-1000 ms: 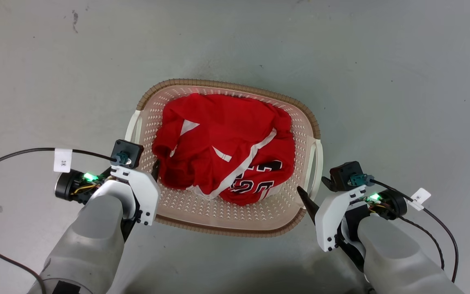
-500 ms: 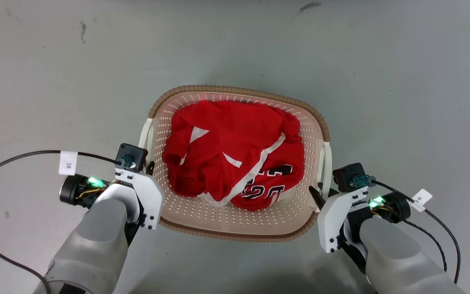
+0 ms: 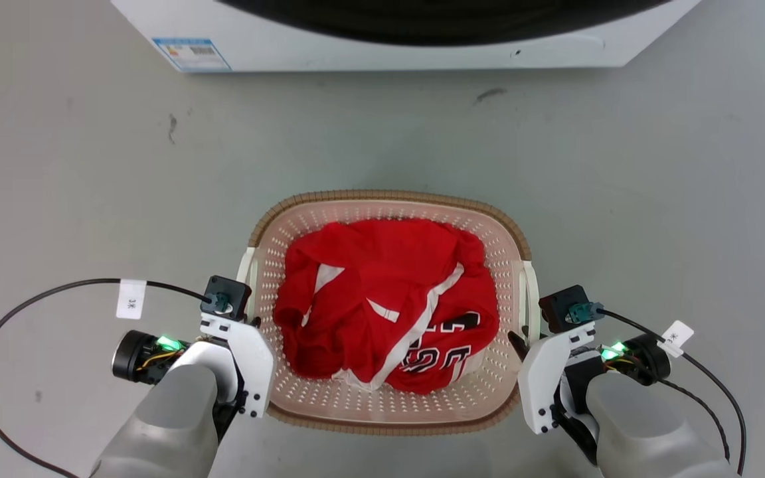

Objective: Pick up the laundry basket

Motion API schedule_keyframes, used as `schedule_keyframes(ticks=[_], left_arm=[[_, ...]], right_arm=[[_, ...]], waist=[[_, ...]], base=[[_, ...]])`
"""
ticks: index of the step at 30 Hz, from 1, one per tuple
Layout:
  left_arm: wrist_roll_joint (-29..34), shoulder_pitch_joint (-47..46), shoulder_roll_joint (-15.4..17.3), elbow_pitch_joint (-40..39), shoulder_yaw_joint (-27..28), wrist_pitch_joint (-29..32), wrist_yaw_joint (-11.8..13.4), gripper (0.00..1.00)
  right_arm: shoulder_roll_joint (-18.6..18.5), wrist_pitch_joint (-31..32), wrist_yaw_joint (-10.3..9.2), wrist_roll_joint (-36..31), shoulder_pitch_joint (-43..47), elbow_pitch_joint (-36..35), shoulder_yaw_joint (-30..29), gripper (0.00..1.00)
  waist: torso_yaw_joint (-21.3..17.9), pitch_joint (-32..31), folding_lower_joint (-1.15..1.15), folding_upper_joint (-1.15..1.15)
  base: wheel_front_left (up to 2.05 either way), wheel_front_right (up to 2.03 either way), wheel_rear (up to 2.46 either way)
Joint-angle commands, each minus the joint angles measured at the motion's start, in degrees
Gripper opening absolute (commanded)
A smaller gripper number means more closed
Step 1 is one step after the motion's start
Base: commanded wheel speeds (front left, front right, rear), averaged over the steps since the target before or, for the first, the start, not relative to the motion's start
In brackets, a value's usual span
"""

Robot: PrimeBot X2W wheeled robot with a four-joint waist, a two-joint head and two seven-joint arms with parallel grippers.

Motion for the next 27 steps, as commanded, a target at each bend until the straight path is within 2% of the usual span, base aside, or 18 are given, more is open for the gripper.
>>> schedule_keyframes(ticks=[1, 27], left_arm=[[-0.47, 0.85, -0.54, -0.55, -1.04, 0.69, 0.07, 0.0], [-15.11, 8.49, 1.81, -5.52, -12.09, 14.27, -0.04, 0.0]], right_arm=[[0.19, 0.62, -0.03, 0.28, 0.5, 0.01, 0.64, 0.0], [-0.2, 14.13, -0.03, 3.64, 4.45, 1.54, 7.79, 0.0]], waist=[[-0.04, -3.45, 0.0, 0.0], [0.02, -26.19, 0.0, 0.0]], base=[[0.0, 0.0, 0.0], [0.0, 0.0, 0.0]])
